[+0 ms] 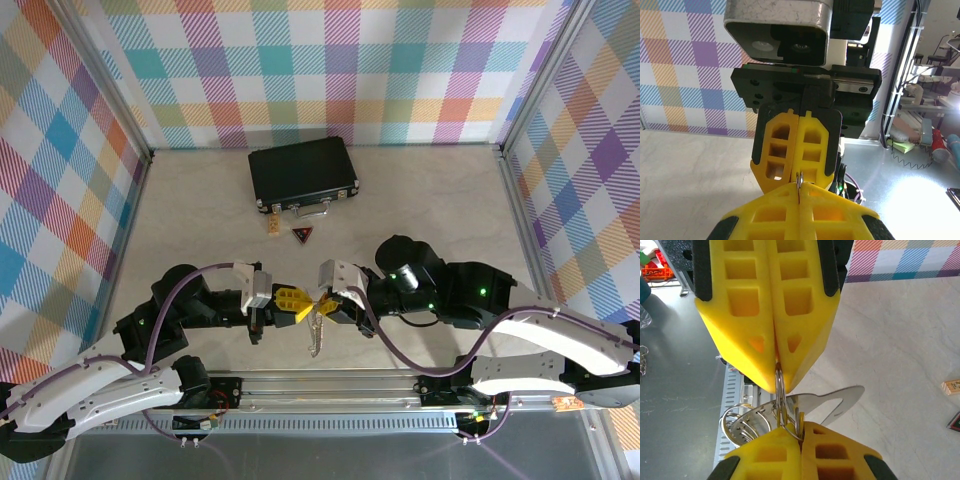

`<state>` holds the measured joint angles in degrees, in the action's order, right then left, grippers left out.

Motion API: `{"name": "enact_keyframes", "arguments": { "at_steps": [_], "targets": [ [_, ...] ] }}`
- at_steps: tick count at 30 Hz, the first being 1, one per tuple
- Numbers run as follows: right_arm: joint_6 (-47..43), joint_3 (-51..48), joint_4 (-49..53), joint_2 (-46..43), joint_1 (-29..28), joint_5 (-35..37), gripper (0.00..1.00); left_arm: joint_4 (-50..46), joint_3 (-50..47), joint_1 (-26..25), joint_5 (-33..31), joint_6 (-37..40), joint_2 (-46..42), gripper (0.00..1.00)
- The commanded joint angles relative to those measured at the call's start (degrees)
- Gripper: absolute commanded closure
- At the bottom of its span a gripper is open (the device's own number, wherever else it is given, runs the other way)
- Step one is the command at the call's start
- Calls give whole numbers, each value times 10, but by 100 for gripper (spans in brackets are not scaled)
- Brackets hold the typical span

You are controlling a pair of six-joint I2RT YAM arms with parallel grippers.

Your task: Put the keys on the keyring

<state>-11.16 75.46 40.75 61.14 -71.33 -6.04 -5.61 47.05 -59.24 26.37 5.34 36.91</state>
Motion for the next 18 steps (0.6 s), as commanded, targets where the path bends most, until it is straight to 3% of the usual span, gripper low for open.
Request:
{"name": "enact_keyframes", "arguments": {
  "at_steps": [1, 5, 11, 15, 18],
  "targets": [
    [1, 4, 10, 13, -4, 0, 99, 48, -2, -2, 9, -9, -8, 100],
    [0, 9, 6, 10, -5, -2, 92, 49, -4, -2, 9, -9, -12, 100],
    [9, -7, -27, -38, -5, -3, 68, 45, -8, -2, 8, -8, -18, 100],
    [15, -38, -76, -77, -5, 2, 60, 48, -8, -2, 15, -10, -17, 100],
    [19, -55, -108, -89, -4, -13, 60, 52, -9, -2, 21, -13, -17, 100]
  ]
}}
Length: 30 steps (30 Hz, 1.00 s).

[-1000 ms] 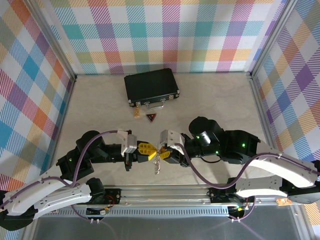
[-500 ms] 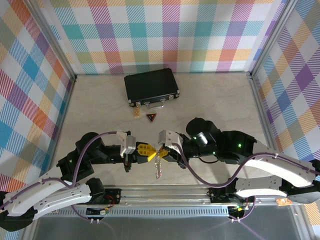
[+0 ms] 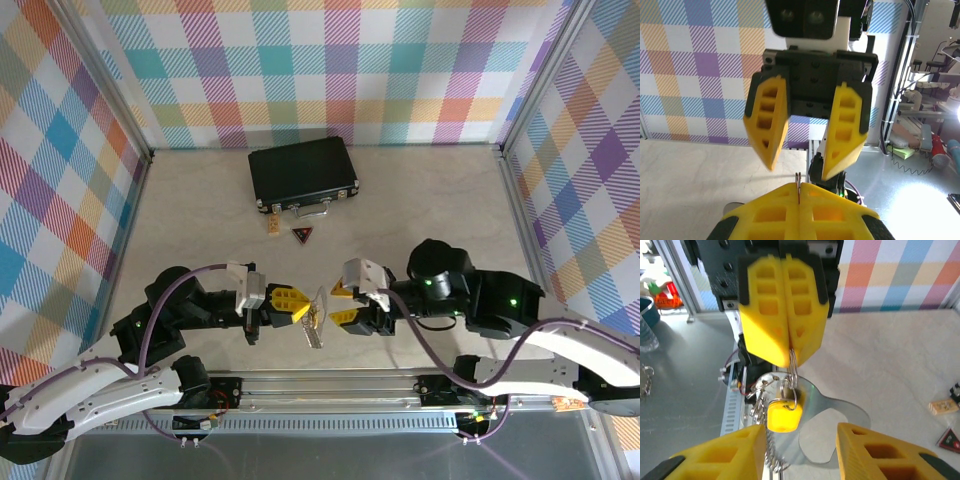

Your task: Put the keys on the keyring

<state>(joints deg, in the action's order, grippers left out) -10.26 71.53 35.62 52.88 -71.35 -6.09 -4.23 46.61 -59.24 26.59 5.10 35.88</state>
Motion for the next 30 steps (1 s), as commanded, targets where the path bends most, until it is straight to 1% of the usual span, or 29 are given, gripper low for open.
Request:
{"name": "enact_keyframes", "arguments": {
  "at_steps": [1, 9, 13, 22, 25, 27, 29, 30],
  "targets": [
    [12, -18, -65, -6, -5, -19, 60, 40, -5, -2, 20, -12, -6, 100],
    [21, -38, -122, 13, -4, -50, 66, 56, -11, -2, 27, -20, -6, 100],
    [23, -39, -126, 14, -4, -46, 69, 56, -11, -2, 29, -21, -8, 100],
    [23, -33, -122, 26, -4, -50, 85, 59, -15, -2, 30, -22, -13, 100],
    [22, -29, -114, 27, -5, -51, 82, 55, -14, -2, 27, -21, -15, 100],
    [23, -27, -109, 28, -5, -53, 75, 52, -12, -2, 25, -19, -16, 100],
    [25, -29, -108, 28, -4, -53, 75, 52, -11, -2, 24, -18, -15, 100],
    [25, -30, -108, 28, -5, -53, 77, 52, -10, -2, 24, -17, -14, 100]
  ]
}}
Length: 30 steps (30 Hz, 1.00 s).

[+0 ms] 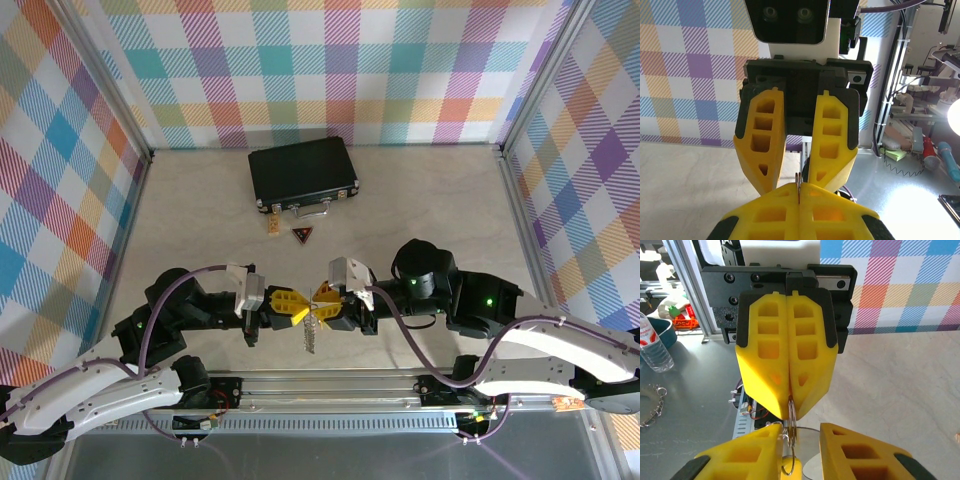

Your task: Put the keys on the keyring

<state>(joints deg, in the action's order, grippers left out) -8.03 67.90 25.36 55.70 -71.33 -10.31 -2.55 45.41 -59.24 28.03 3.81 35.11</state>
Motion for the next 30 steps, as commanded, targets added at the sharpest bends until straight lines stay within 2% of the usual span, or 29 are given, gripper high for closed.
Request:
{"name": "enact_keyframes", "arguments": {
  "at_steps": [1, 4, 8, 11, 14, 17, 19, 24, 30],
  "targets": [
    [4, 6, -5, 0, -4, -11, 80, 35, 2, -2, 10, -5, -6, 100],
    [3, 5, -7, -1, -5, -12, 86, 37, 3, -2, 12, -4, -2, 100],
    [-1, 4, -9, -3, -5, -10, 100, 35, 4, -2, 14, -3, 1, 100],
    [-4, 7, -4, -5, -5, -3, 100, 22, 7, -2, 11, -1, 3, 100],
    [-12, 26, 41, 2, -4, 11, 100, -45, 36, -2, 6, 18, 20, 100],
    [-31, 70, 122, 22, -6, 43, 100, -128, 71, -2, -6, 38, 45, 78],
    [-48, 103, 182, 44, -6, 63, 100, -174, 84, -2, -10, 45, 55, 73],
    [-85, 177, 296, 98, -10, 91, 100, -213, 101, -2, -30, 58, 70, 76],
    [-111, 208, 328, 120, -12, 92, 100, -217, 109, -2, -50, 64, 80, 85]
  ]
}}
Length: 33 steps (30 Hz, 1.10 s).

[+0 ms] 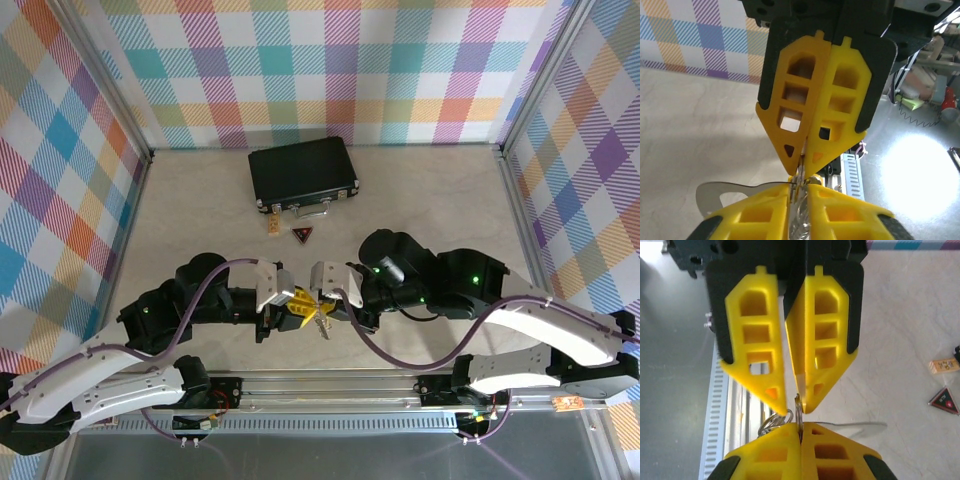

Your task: Put the keys on the keyring

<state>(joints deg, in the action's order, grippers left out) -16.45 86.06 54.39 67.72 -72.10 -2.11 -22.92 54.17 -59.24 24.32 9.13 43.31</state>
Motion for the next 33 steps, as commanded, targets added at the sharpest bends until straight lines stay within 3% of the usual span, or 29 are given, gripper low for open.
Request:
{"name": "enact_keyframes", "arguments": {
  "at_steps": [1, 20, 24, 28, 33],
  "targets": [
    [-30, 28, 38, 1, -6, 8, 100, -11, 21, -2, -14, 12, -2, 85],
    [-26, 22, 7, 5, -10, -25, 100, 25, 8, -2, -9, 10, 4, 78],
    [-24, 19, 2, 10, -11, -29, 100, 34, 5, -2, -7, 10, 5, 82],
    [-22, 18, 0, 11, -14, -28, 100, 35, 3, -2, 1, 10, 5, 100],
    [-14, 11, -15, 3, -14, -23, 100, 46, -2, -2, 10, 3, -4, 100]
  ]
}}
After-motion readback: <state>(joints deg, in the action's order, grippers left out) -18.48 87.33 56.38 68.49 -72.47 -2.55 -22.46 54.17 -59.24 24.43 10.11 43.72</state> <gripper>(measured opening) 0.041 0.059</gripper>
